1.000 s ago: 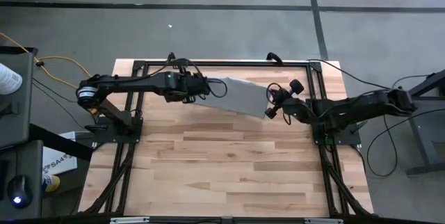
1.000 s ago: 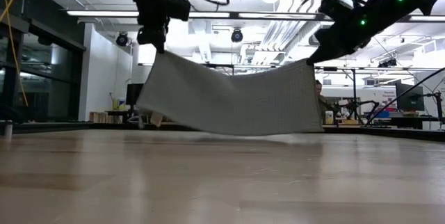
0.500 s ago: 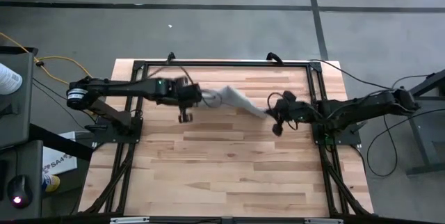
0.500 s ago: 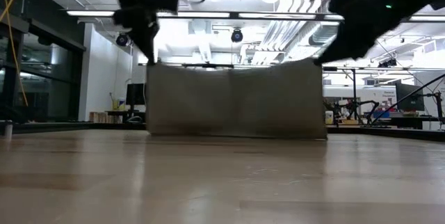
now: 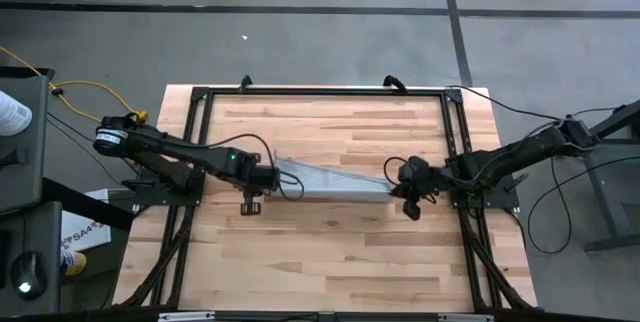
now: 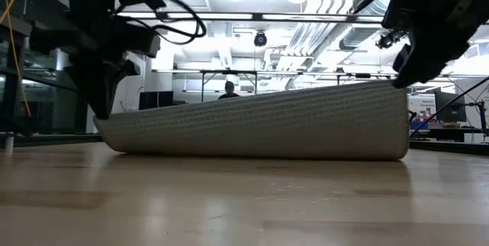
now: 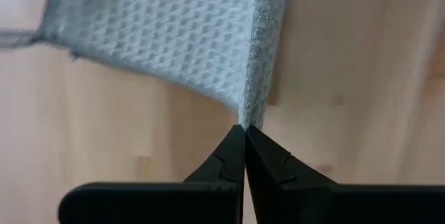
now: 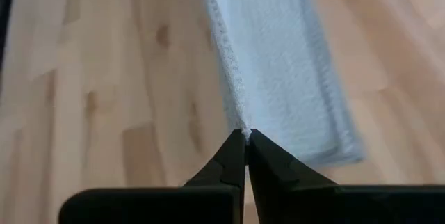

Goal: Fold microfiber towels
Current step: Fold the grey towel

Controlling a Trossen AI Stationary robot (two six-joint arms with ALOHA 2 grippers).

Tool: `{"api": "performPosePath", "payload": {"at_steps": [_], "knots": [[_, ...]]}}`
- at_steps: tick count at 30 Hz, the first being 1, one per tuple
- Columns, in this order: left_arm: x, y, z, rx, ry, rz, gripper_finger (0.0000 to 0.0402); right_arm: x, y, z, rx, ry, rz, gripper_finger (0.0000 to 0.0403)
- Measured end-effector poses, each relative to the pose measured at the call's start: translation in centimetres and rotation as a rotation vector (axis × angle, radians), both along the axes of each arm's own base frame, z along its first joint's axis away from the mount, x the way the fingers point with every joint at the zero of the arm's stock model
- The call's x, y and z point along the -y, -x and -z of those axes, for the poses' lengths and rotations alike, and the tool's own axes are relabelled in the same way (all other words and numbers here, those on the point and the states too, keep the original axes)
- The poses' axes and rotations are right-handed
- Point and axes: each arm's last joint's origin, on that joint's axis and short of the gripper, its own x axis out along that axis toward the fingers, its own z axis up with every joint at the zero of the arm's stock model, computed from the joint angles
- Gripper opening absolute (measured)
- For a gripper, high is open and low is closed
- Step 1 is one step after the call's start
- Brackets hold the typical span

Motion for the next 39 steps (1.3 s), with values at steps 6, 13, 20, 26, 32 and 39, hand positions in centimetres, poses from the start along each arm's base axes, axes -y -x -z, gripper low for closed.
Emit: {"api": "performPosePath", "payload": {"at_steps": [6,13,20,26,32,39], "knots": [[1.5,-0.2,-0.1,0.042,0.049,0.037,0.0,-0.7,0.1,0.2,-0.046,-0.155,-0.038,0.0003],[1.6,-0.5,-0.1,0.071,0.075,0.041,0.0,-2.1,-0.9,1.6,-0.121,-0.221,-0.064,0.0003],[1.7,-0.6,-0.1,0.079,0.097,0.05,0.0,-3.7,-2.5,4.4,-0.199,-0.196,-0.09,0.0003],[2.0,-0.8,0.1,0.064,0.176,0.065,0.0,-4.9,-3.2,6.3,-0.256,-0.227,-0.096,0.0003],[2.3,-1.3,0.7,0.057,0.252,0.085,0.0,-6.0,-3.1,6.9,-0.278,-0.265,-0.108,0.0003],[2.8,-2.3,1.9,0.044,0.341,0.109,0.0,-6.7,-2.6,7.0,-0.296,-0.262,-0.091,0.0003]]}}
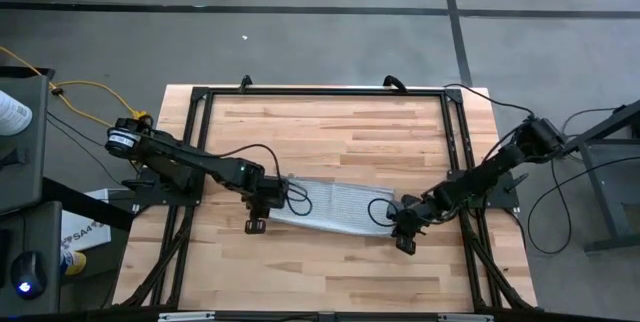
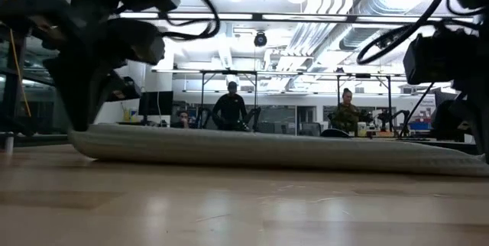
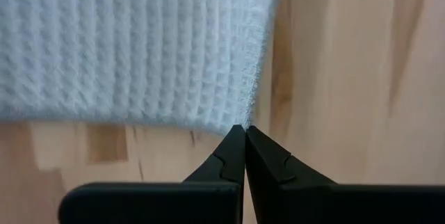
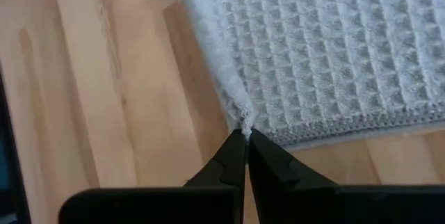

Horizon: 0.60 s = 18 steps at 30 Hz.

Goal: Fold microfiber towels
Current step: Fold the grey towel

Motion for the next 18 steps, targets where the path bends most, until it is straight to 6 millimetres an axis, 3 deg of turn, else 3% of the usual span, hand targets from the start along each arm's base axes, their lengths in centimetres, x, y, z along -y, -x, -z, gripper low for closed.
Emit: {"api": "performPosePath", "payload": {"at_steps": [18], "knots": [[0.7,-2.0,1.8,0.056,0.12,0.048,0.0,0.5,0.6,0.3,-0.028,0.141,0.077,0.0003]]}}
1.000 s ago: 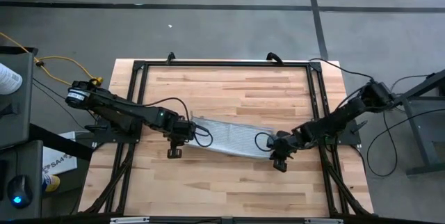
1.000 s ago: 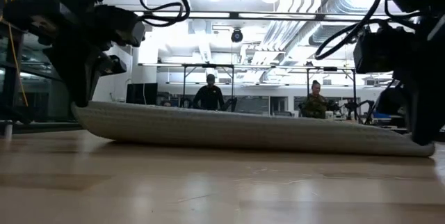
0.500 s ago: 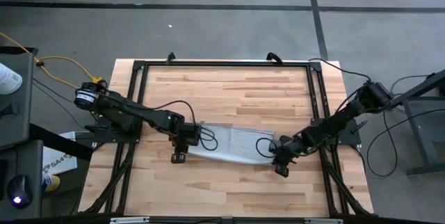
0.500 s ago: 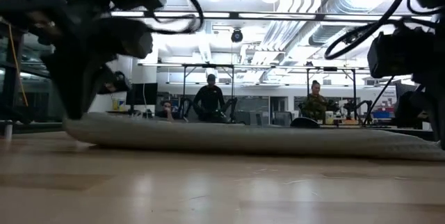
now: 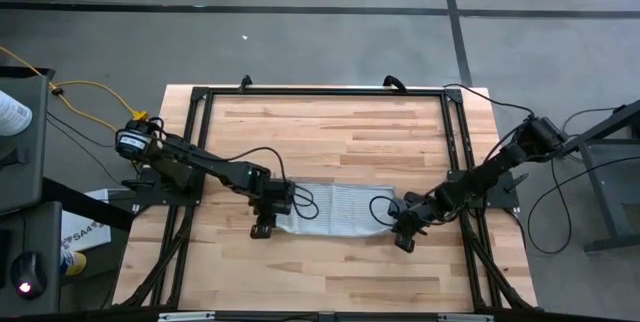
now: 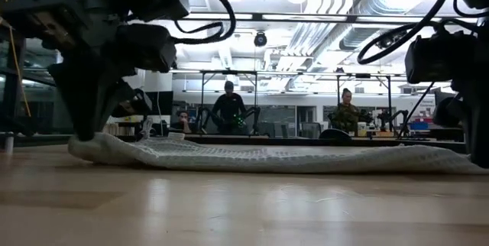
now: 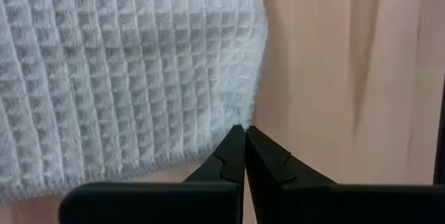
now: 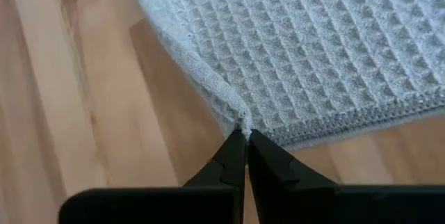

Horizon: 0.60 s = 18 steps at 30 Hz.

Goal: Fold microfiber towels
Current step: Fold the grey towel

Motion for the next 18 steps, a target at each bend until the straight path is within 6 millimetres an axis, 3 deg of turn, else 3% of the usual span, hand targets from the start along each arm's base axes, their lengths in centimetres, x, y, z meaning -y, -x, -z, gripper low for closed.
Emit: {"api": "performPosePath", "payload": {"at_steps": [7,18], "knots": [[0.11,-0.31,-0.17,0.031,0.023,0.005,0.0005,0.04,-0.04,0.01,0.005,0.005,-0.005,0.0007],[0.01,0.12,0.02,-0.031,0.022,-0.02,0.0065,0.14,0.23,-0.62,0.021,-0.018,-0.013,0.0063]]}}
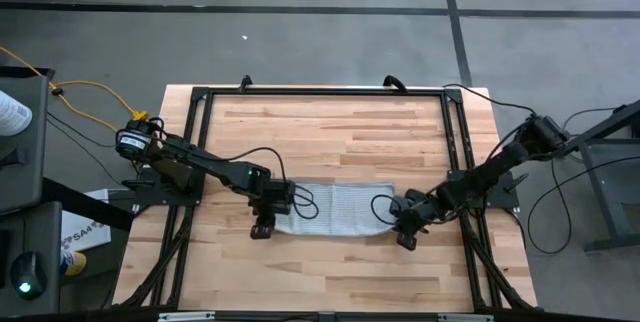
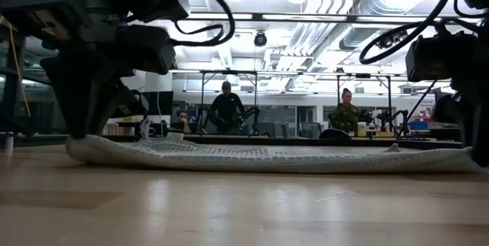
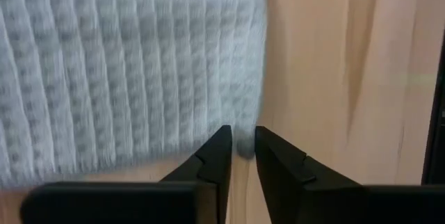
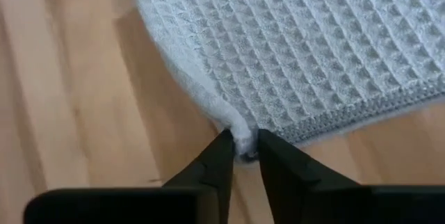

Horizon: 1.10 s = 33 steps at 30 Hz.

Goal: Fold microfiber towels
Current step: Fold the grey towel

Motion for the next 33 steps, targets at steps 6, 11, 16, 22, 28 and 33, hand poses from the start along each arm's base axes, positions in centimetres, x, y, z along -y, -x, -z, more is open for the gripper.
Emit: {"api": "performPosePath", "payload": {"at_steps": [6,11,16,22,28,33], "knots": [[0.0,0.2,0.1,-0.019,-0.002,-0.003,0.0071,0.1,0.1,-0.9,0.047,-0.012,-0.017,0.009],[0.0,0.2,0.1,-0.023,-0.003,-0.003,0.0072,0.1,0.1,-1.2,0.062,-0.024,-0.019,0.011],[0.0,0.2,-0.2,-0.04,-0.006,-0.002,0.0072,0.0,0.1,-1.3,0.059,-0.036,-0.025,0.0129],[0.0,-0.2,-1.4,-0.045,-0.019,0.028,0.0072,0.0,0.1,-1.3,0.061,-0.047,-0.03,0.0143],[0.0,-0.6,-2.6,-0.042,-0.052,0.035,0.0072,0.0,0.0,-1.4,0.068,-0.05,-0.03,0.0145],[0.1,-1.1,-3.2,-0.015,-0.057,0.037,0.0072,-0.2,-0.3,-1.7,0.115,-0.074,-0.031,0.0145]]}}
